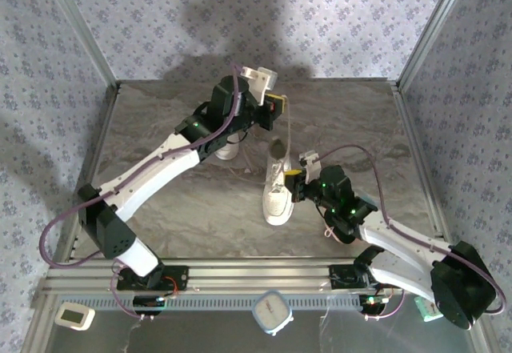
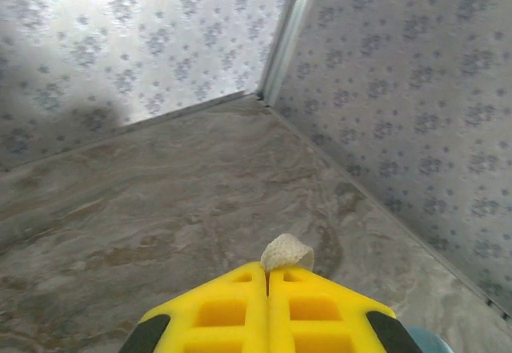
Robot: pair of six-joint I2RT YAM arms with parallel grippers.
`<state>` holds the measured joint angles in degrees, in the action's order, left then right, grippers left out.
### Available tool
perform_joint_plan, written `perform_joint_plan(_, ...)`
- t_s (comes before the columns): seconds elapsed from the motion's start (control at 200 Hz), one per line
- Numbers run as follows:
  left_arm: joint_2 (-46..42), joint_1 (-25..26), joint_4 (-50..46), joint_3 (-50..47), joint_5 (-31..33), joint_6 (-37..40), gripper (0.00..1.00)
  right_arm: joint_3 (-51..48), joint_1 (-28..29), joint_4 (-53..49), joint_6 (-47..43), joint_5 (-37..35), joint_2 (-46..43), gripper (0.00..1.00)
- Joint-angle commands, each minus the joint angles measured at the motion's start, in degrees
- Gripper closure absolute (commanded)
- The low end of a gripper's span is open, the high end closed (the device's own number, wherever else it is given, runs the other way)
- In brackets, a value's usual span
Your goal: Tie the shoes
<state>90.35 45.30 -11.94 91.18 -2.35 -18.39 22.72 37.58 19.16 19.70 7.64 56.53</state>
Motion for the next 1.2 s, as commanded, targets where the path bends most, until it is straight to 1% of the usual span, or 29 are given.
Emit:
perform_joint_plan(0.0,-1.41,-2.89,3.8,-1.21,5.03,-4.36,1.0,-0.59,-0.14,0.76,-1.87,-2.09,-1.02,1.0)
perform_joint_plan(0.06,-1.9,-4.13,5.05,-2.13,6.0,-5.03,1.0,-0.64,-0.09,0.38,-1.76,-2.44,-0.99,1.0)
perform_joint_plan(0.13,-1.38,-5.29,4.64,-1.05,5.02,-5.0,1.0,-0.71,0.03,0.27,-1.74,-2.45,-0.98,1.0)
perform_joint_plan(0.31,2.14,-6.16,1.98,4.58,3.34,-3.6,1.0,-1.17,0.6,0.79,-2.34,-2.77,-1.13,1.0)
perform_joint_plan(0.415,5.36,-6.23,0.31,8.69,0.69,-2.82,1.0,-1.3,1.04,1.51,-3.87,-1.6,-1.16,1.0)
perform_joint_plan(0.555,10.98,-6.19,-3.82,16.1,-1.79,-1.7,1.0,-1.9,1.73,2.62,-6.96,0.37,-1.77,1.0)
perform_joint_plan(0.645,14.79,-6.13,-5.9,20.25,-6.58,-1.59,1.0,-2.16,1.88,2.73,-8.67,0.88,-2.54,1.0)
perform_joint_plan(0.665,15.74,-6.07,-6.55,22.84,-7.79,-1.56,1.0,-2.24,1.94,2.73,-8.95,0.9,-2.76,1.0)
perform_joint_plan(0.765,20.49,-4.81,-10.53,29.2,-12.96,-0.12,1.0,-2.25,1.89,2.27,-10.27,0.9,-3.42,1.0)
perform_joint_plan(0.874,25.29,-2.2,-15.66,36.25,-14.6,2.64,1.0,-2.35,1.89,2.21,-10.9,1.36,-3.79,1.0)
perform_joint_plan(0.989,30.92,-0.03,-21.2,44.59,-14.88,4.23,1.0,-2.51,1.96,2.46,-11.42,2.49,-3.83,1.0)
perform_joint_plan(1.194,41.83,0.97,-29.84,58.18,-19.15,3.93,1.0,-2.9,2.27,3.33,-12.39,4.91,-4.2,1.0)
